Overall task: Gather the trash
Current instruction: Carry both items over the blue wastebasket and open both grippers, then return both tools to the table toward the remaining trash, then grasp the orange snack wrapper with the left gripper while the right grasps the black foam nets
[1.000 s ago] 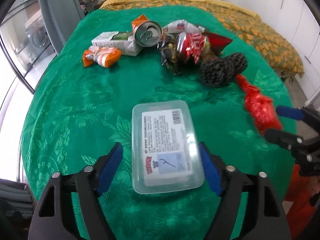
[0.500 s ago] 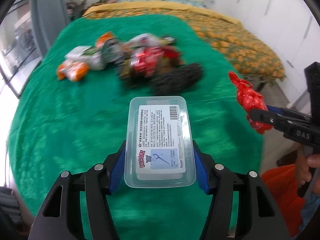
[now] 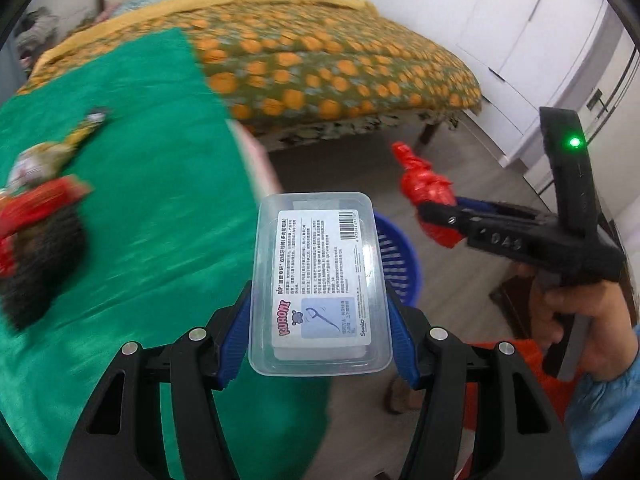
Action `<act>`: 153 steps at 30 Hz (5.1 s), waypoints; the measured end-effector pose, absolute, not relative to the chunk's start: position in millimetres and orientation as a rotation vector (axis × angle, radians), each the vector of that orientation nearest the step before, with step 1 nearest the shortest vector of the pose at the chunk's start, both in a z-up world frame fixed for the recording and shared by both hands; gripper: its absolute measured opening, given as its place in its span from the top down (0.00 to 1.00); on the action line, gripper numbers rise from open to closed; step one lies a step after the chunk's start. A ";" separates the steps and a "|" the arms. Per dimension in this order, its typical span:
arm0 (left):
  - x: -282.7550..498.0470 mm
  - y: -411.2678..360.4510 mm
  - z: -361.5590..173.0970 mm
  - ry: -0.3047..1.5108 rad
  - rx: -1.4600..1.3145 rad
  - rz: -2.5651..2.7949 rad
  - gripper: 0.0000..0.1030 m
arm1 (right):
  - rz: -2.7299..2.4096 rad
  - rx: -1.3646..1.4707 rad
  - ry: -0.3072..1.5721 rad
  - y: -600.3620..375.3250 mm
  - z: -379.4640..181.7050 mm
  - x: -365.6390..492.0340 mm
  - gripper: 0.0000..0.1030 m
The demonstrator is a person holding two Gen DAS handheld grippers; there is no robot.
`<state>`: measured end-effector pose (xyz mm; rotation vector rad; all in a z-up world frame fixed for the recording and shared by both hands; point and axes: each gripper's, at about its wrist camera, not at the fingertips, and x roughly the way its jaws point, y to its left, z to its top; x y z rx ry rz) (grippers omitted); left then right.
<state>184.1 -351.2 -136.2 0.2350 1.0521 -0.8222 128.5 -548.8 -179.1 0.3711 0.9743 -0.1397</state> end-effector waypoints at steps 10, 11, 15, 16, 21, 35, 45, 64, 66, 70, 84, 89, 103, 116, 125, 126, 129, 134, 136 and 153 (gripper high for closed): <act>193.5 -454.4 -200.7 1.137 0.269 -0.833 0.42 | -0.179 0.561 1.009 -628.4 -231.9 113.3 0.62; 193.4 -457.5 -204.3 1.139 0.270 -0.831 0.42 | -0.180 0.570 1.010 -632.2 -234.9 113.1 0.62; 201.4 -477.1 -225.1 1.149 0.264 -0.829 0.41 | -0.173 0.630 0.999 -648.0 -247.0 114.9 0.57; 205.2 -483.1 -232.5 1.154 0.261 -0.824 0.30 | -0.161 0.655 0.993 -652.7 -251.4 116.6 0.45; 208.2 -483.5 -229.8 1.134 0.251 -0.820 0.17 | -0.193 0.720 0.970 -670.1 -256.8 111.8 0.33; 139.8 -350.9 -133.8 0.870 0.212 -0.816 0.05 | -0.267 0.291 0.646 -569.2 -129.3 92.6 0.04; 165.8 -193.7 -139.0 0.872 0.148 -0.496 0.05 | -0.030 0.084 0.653 -406.9 -142.3 123.9 0.04; 257.1 -58.2 -178.2 0.950 0.162 -0.261 0.05 | 0.029 -0.017 0.889 -293.6 -193.4 221.4 0.04; 257.4 -58.0 -178.6 0.952 0.156 -0.264 0.05 | 0.025 -0.004 0.897 -297.2 -194.2 223.8 0.04; 255.2 -58.6 -178.6 0.952 0.161 -0.262 0.04 | 0.030 -0.005 0.897 -298.6 -195.9 224.3 0.04; 254.3 -60.1 -177.9 0.953 0.157 -0.263 0.04 | 0.034 -0.010 0.896 -298.2 -196.0 222.9 0.04; 254.3 -60.1 -177.9 0.953 0.157 -0.262 0.04 | 0.038 -0.011 0.897 -297.9 -196.5 222.6 0.04; 338.6 -23.9 -154.9 0.921 0.034 -0.132 0.04 | 0.038 -0.011 0.898 -298.4 -196.5 223.3 0.05; 368.3 61.7 -146.9 0.934 -0.045 0.059 0.04 | 0.036 -0.014 0.897 -298.5 -196.3 222.5 0.05; 402.5 31.8 -147.4 0.951 0.104 -0.042 0.04 | 0.036 -0.015 0.896 -298.3 -196.0 222.4 0.05; 411.2 31.0 -149.7 0.958 0.093 -0.036 0.04 | 0.036 -0.014 0.897 -298.0 -195.9 222.7 0.05; 424.9 28.9 -156.6 0.965 0.094 -0.017 0.06 | 0.036 -0.015 0.896 -298.7 -196.1 222.1 0.04; 413.9 30.4 -160.8 0.966 0.095 -0.055 0.56 | 0.035 -0.015 0.896 -299.2 -196.1 221.8 0.04; 392.6 30.7 -153.5 0.943 0.092 -0.079 0.56 | 0.036 -0.013 0.895 -299.1 -196.3 222.0 0.04; 243.8 -15.5 -172.0 0.927 0.091 -0.205 0.23 | -0.006 0.073 0.864 -291.7 -182.1 206.4 0.04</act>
